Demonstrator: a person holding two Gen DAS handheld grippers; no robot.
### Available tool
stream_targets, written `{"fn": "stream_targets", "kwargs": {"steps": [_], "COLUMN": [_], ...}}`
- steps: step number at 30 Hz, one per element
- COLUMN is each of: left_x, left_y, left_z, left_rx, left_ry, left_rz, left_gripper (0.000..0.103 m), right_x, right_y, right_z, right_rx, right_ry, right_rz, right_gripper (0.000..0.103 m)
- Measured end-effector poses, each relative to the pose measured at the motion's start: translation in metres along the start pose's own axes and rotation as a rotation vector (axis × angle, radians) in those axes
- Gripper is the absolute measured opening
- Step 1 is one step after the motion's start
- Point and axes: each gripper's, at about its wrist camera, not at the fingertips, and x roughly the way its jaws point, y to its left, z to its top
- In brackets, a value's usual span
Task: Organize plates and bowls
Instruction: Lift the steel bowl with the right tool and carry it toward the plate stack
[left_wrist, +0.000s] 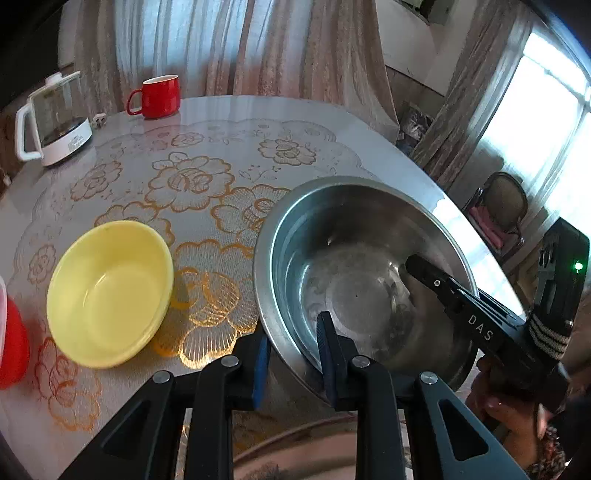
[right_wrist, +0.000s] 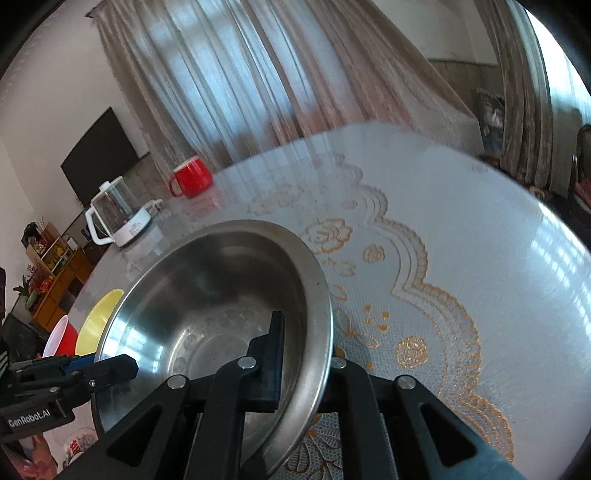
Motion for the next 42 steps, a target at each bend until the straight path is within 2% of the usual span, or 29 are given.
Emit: {"fn": "stream_targets", "kwargs": {"steps": [3, 11, 26, 36, 42], "left_x": [-0.007, -0.032, -0.106, -0.144, -0.165], "left_y": [0.002, 0.004, -0.009, 0.0, 0.012], "left_z": [-0.003, -0.016, -0.048, -0.077, -0.094], "left_rx": [-0.016, -0.03, 0.028, 0.018, -0.011], "left_ry": [-0.003, -0.043, -0.211, -0.274, -0.3], "left_rz": [-0.009, -0.035, 0.005, 0.042, 0.039], "left_gripper": [0.024, 0.024, 0.024, 0.024, 0.024], "right_x": [-0.008, -0.023, -0.086, -0.116, -0.127], "right_y": [0.011, 0.024, 0.042, 0.072, 0.09], "right_z": [-0.001, -0.014, -0.032, -0.046, -0.055], "right_rx": [-0.052, -0.092, -0.063, -0.099, -0.116], "right_ry": [-0.038, -0.042, -0.093, -0.097, -0.101], "right_rz": [-0.029, -0.024, 0.056, 0.103, 0.135], "right_gripper": [0.007, 0.007, 0.007, 0.008, 0.008]}}
